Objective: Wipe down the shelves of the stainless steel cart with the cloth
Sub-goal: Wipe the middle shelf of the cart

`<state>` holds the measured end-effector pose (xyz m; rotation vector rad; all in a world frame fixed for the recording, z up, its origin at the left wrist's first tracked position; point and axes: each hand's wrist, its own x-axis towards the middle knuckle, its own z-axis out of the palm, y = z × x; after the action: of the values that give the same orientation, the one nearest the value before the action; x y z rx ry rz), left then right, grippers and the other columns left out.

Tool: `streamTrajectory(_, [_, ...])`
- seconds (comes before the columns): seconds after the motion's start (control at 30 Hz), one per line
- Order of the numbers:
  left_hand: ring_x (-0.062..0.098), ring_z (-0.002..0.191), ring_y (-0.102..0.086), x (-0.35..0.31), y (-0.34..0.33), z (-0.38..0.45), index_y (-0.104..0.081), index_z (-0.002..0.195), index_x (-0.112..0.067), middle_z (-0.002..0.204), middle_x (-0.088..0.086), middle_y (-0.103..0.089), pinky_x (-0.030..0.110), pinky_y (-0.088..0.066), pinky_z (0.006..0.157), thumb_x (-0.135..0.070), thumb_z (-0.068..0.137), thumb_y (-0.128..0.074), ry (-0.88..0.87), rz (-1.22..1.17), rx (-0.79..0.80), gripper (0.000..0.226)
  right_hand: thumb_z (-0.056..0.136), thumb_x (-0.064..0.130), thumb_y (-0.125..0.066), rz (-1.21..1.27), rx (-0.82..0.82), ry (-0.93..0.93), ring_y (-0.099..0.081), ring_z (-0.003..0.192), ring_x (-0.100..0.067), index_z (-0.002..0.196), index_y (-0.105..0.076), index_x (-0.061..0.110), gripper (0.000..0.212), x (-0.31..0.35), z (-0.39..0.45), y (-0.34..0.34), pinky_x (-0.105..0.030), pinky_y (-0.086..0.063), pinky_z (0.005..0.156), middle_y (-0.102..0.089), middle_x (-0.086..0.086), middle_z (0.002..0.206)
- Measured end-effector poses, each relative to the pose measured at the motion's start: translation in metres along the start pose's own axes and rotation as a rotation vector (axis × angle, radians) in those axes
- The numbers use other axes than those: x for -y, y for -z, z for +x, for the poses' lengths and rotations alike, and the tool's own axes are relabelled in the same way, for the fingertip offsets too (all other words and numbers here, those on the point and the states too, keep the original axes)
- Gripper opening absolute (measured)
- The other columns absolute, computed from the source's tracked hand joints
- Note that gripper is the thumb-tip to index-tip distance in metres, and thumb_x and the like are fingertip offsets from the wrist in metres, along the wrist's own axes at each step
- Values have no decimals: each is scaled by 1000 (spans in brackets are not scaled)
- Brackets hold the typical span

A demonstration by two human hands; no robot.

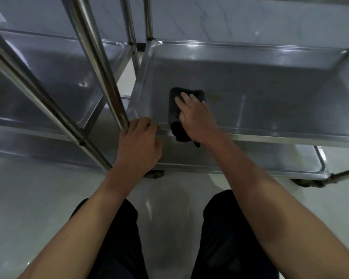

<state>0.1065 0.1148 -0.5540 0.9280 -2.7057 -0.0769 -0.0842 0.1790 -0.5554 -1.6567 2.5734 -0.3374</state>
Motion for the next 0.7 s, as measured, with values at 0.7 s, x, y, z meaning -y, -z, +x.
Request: streamTrajectory(0.7, [27, 104, -58, -163, -25, 51, -70, 111, -21, 110, 2, -66, 48, -49, 88, -36, 98, -47, -296, -192, 131, 31, 106, 19, -32, -35, -29, -477, -11, 154, -22, 159, -21, 20, 54, -230, -127, 70, -49, -13, 123, -13, -4, 167])
